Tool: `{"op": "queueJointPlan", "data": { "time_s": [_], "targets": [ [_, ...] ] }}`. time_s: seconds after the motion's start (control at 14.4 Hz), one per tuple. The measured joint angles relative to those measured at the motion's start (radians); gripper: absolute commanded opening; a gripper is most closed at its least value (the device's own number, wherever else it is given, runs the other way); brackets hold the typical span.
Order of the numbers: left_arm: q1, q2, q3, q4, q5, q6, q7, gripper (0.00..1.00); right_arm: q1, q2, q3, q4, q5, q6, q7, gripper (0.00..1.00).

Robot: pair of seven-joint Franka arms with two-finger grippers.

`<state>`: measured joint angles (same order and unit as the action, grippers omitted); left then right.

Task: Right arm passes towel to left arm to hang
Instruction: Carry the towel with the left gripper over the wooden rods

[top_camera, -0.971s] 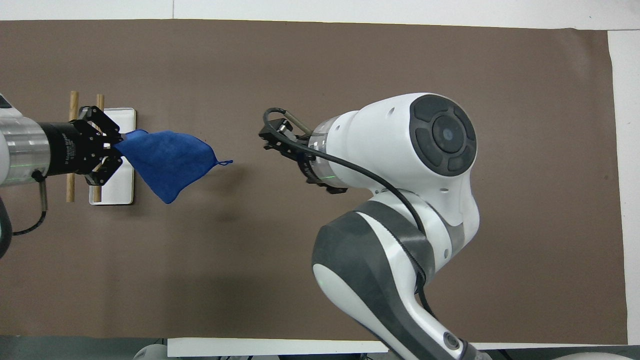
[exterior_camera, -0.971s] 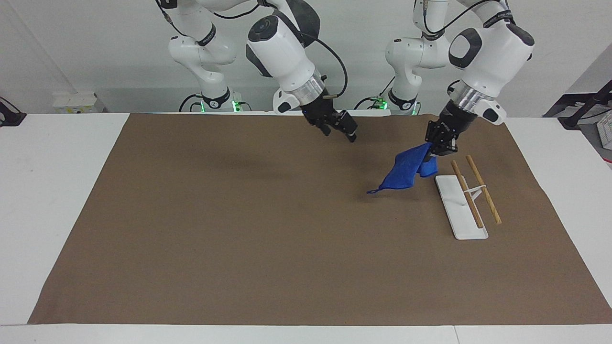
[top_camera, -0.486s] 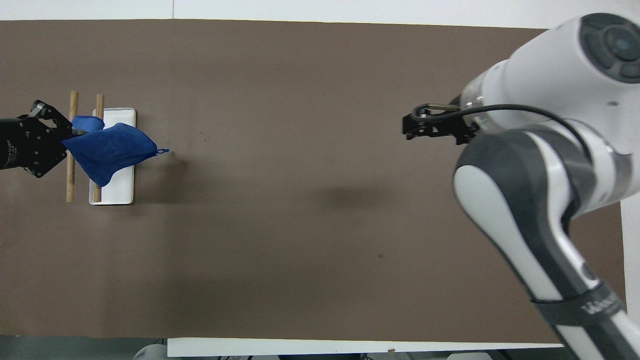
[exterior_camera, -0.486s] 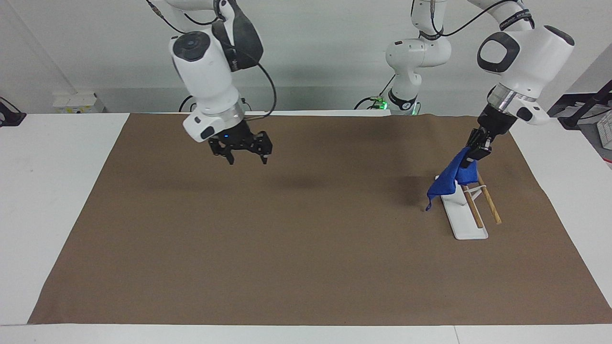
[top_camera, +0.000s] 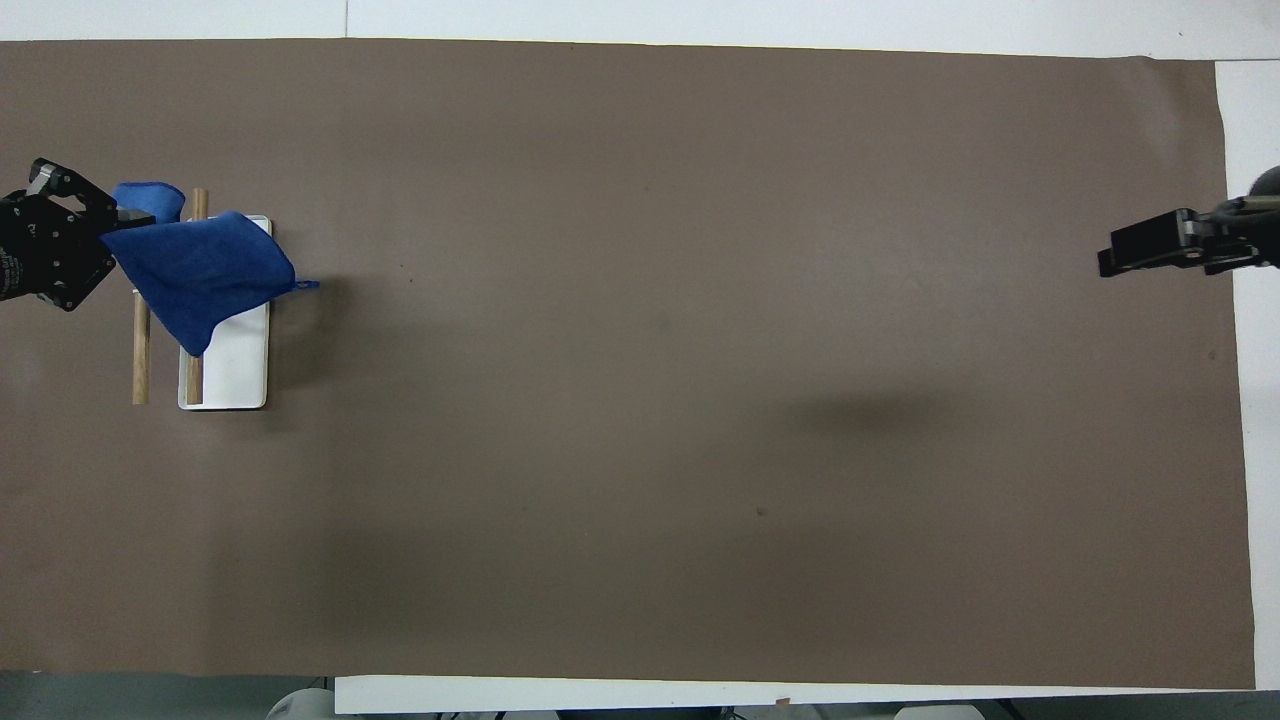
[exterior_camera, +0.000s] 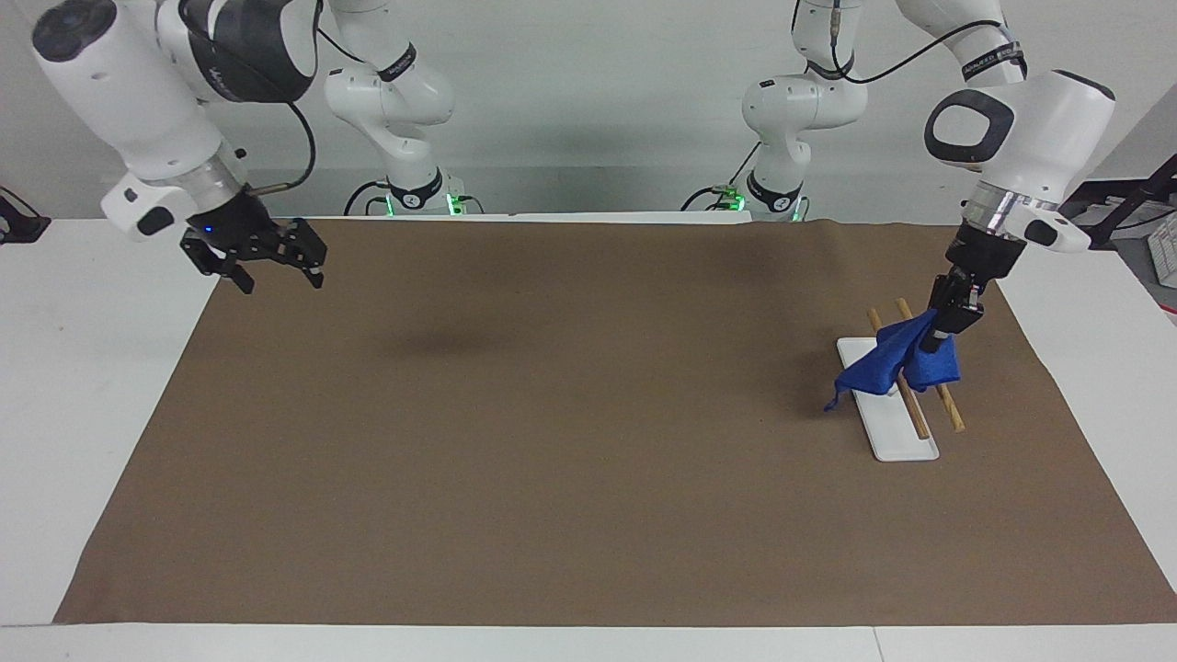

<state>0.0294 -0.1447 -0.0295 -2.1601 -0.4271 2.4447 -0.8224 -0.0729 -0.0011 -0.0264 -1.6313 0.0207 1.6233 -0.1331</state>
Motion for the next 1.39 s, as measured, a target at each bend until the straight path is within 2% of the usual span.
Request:
{"op": "queueJointPlan", "data": {
  "time_s": [0.21,0.83,1.39],
  "targets": [
    [0.024,0.012,0.001,0.003,-0.002,0.044,0.0,0.0,0.009,-0.001,0.007,0.012,-0.046,-0.011,-0.003,1.0],
    [0.133,0.023,0.004,0.029,-0.002,0.054,0.132,0.01,0.015,0.003,0.007,0.007,-0.048,-0.039,-0.002,1.0],
    [0.147,0.034,0.004,0.023,0.0,0.053,0.102,0.02,0.014,0.003,0.006,0.007,-0.048,-0.062,0.006,1.0]
  ]
}}
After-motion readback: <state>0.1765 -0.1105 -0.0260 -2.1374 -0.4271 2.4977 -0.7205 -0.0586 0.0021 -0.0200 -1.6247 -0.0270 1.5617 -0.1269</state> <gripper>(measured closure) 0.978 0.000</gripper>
